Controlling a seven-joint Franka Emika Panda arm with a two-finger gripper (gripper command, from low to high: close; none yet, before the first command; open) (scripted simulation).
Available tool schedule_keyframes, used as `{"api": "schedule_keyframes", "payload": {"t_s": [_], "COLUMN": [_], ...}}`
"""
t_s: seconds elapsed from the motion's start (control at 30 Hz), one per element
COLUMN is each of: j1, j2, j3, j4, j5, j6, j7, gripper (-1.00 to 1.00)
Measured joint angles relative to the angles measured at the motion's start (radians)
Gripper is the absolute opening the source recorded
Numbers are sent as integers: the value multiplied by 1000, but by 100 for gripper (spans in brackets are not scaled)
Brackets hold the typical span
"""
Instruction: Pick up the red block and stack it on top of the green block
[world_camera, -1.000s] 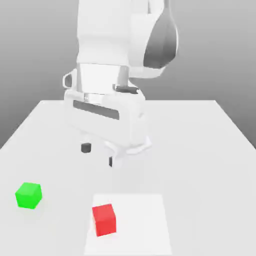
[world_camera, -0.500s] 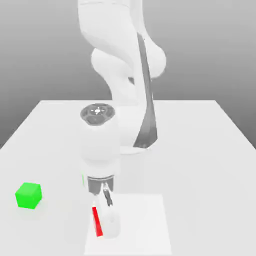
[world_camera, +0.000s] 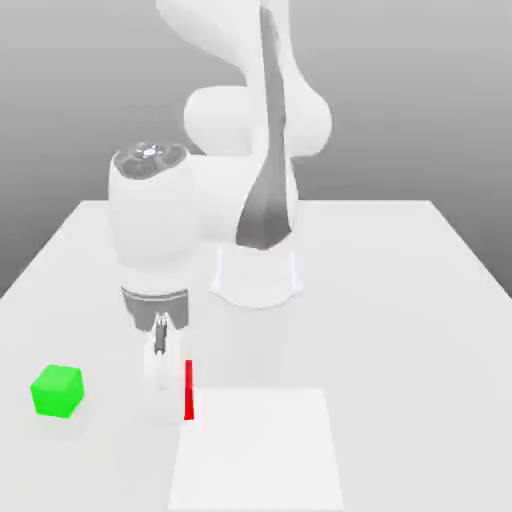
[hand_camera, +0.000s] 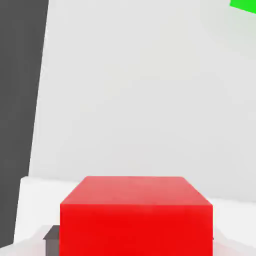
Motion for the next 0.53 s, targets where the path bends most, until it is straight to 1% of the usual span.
{"api": "schedule_keyframes", "payload": {"t_s": [0.23,0.3,0.4,0.43,0.53], "j1": [-213,-271,-252,-254,-254], "j2": [-60,-24,74,109,109], "j3": [-109,-107,-87,-81,-81], "j4": [1,3,7,9,9], "j5": [10,18,36,43,43], "j6": [-60,-27,67,100,100], "j7": [286,314,312,307,307], "gripper": [-100,-100,-100,100,100]}}
